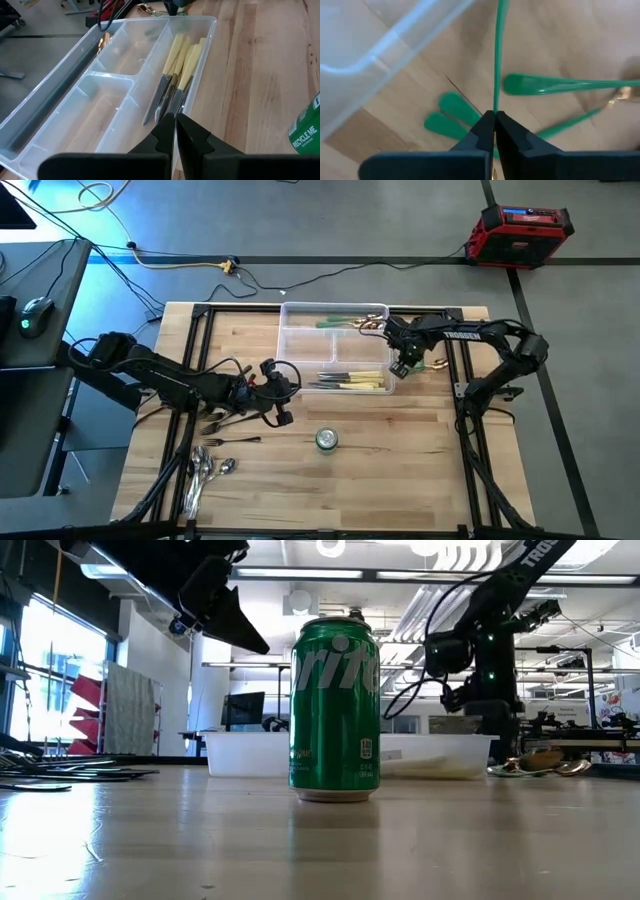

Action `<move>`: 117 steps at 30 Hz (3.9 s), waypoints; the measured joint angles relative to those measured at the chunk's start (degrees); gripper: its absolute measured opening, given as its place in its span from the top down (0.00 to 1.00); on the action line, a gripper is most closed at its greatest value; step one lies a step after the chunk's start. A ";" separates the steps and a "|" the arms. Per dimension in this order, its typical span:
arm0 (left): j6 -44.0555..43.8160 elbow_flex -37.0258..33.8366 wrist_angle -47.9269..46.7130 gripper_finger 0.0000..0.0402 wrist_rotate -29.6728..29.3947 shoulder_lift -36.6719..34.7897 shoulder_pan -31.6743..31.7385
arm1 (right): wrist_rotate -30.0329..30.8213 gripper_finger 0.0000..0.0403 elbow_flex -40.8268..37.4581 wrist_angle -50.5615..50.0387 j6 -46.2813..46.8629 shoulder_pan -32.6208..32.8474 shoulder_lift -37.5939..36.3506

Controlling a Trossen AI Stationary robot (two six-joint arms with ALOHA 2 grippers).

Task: Sort silverware
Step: Put the green spoon into the silverware tray

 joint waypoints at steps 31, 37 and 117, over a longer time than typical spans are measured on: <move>-0.02 0.00 -0.31 1.00 0.00 0.00 0.15 | 12.28 1.00 15.67 21.94 -31.90 2.51 4.50; -0.02 0.00 -0.34 1.00 0.00 0.00 0.17 | 12.39 1.00 15.67 31.18 -38.32 2.54 12.31; 1.44 -0.04 1.18 1.00 1.41 0.02 0.02 | 4.52 0.69 -9.06 -1.77 -40.63 -5.86 -2.47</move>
